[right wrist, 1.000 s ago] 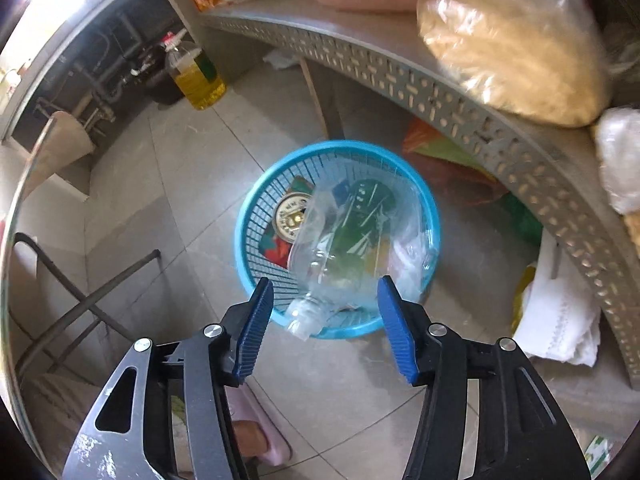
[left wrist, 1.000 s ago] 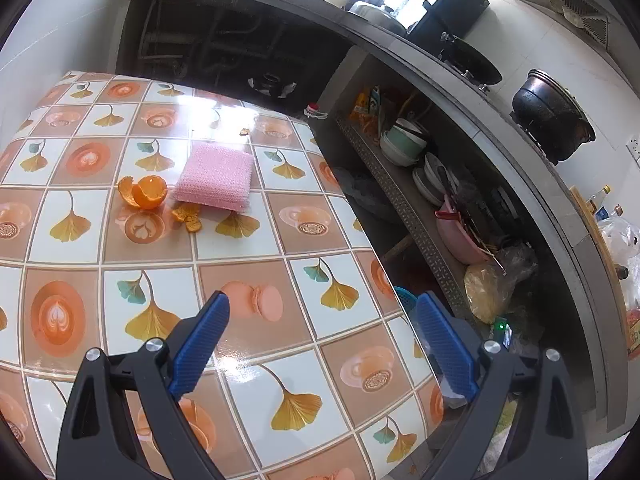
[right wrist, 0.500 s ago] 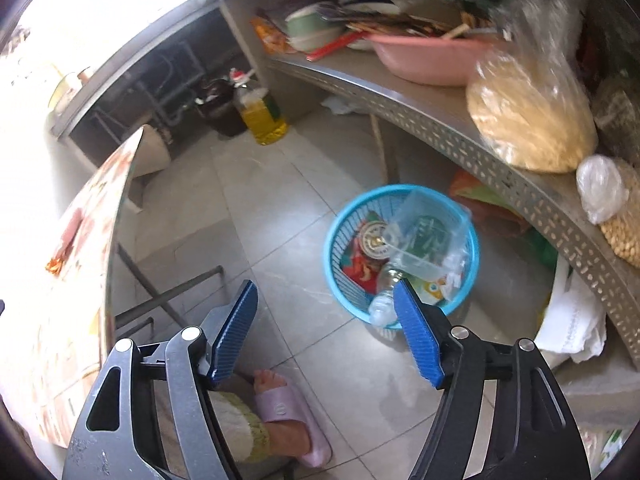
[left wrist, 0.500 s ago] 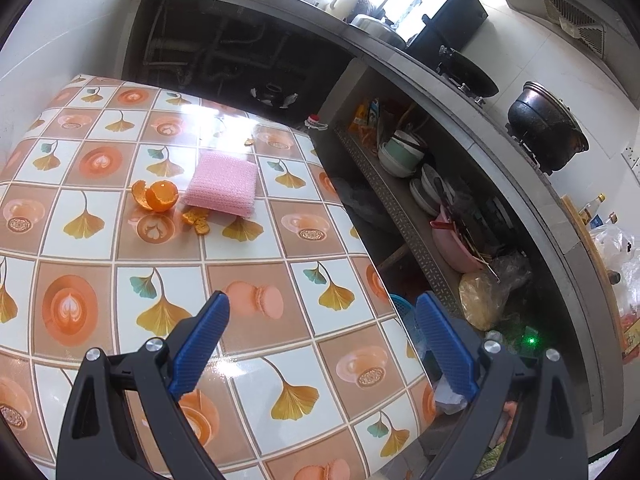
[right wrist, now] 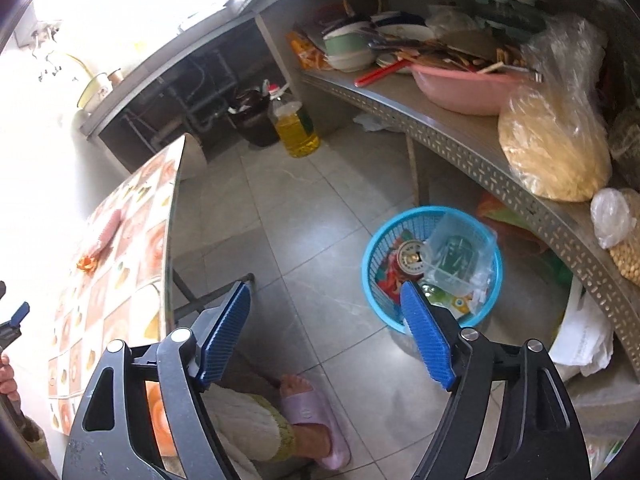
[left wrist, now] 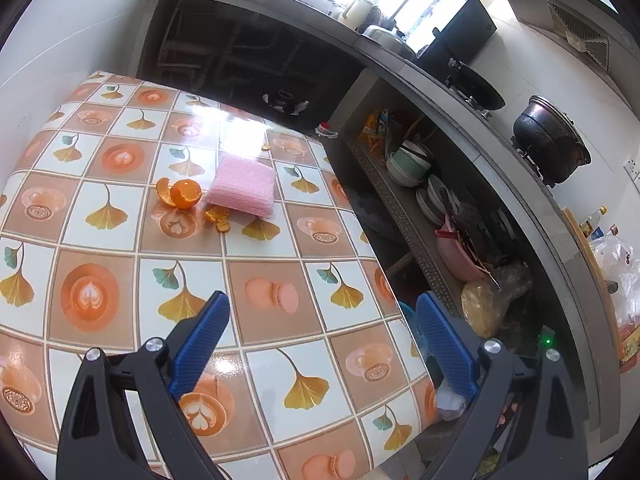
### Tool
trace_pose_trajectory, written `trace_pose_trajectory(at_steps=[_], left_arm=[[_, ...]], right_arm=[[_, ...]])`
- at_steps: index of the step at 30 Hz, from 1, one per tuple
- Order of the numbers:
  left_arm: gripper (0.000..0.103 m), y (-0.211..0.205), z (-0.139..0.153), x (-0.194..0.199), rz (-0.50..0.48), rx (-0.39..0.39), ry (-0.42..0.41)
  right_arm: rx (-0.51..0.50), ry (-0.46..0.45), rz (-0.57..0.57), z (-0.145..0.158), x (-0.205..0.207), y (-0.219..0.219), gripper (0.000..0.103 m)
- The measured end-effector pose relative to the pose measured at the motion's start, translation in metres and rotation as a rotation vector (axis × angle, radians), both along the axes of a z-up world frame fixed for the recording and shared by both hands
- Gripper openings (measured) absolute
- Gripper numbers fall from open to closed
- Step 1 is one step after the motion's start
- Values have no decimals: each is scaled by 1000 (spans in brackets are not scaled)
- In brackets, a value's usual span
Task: Collect trash
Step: 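Move both open tools back over the table toward the scrubber and peel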
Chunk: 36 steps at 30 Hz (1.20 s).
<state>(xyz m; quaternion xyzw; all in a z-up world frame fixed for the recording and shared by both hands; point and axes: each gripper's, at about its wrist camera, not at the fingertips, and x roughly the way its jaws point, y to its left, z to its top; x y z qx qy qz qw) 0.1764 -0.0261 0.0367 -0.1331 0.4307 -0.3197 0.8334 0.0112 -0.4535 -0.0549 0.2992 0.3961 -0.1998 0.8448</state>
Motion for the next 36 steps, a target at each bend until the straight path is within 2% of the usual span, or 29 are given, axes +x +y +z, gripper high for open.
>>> trace_pose_trajectory(at_steps=[11,18,36], left_arm=[[93,4,0,0,12,0,4],[94,8,1,-2,23,-3,1],[95,39,4,-11,84,-4,-9]], right_arm=[[-55,-86,52,45,6,17,82],[-77,-131,136,70,20,41,88],[-43,-163,427,90,91,127,88]])
